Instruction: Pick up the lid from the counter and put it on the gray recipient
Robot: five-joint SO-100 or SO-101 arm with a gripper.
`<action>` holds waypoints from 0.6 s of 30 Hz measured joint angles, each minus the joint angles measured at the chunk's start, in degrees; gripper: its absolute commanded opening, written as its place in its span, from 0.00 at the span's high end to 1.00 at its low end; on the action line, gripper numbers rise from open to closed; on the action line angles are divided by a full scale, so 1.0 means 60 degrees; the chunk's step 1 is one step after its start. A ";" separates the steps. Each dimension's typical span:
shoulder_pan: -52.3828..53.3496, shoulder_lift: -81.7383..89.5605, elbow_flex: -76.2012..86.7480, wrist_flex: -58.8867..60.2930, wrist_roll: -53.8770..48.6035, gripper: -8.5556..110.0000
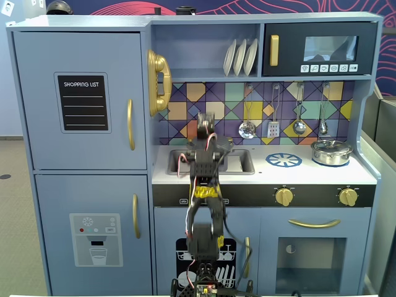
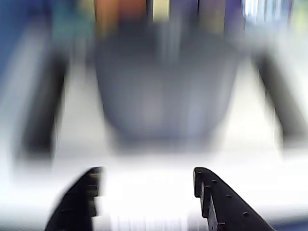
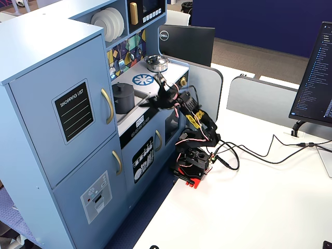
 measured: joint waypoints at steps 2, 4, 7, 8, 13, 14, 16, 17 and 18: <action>0.0000 0.0615 0.1216 0.0278 0.0015 0.93; 0.0000 0.1201 0.2666 0.0205 0.0044 0.93; 0.0000 0.1655 0.4995 -0.0029 0.0029 0.93; 0.0000 0.1816 0.5684 -0.0073 0.0029 0.93; -0.0059 0.2739 0.8350 0.0073 0.0352 0.92; -0.0073 0.2944 0.8716 0.0278 0.0454 0.92; -0.0073 0.3369 0.9082 0.0908 0.0513 0.91; -0.0059 0.3486 0.9141 0.1333 0.0557 0.91; -0.0073 0.3574 0.9185 0.1655 0.0645 0.91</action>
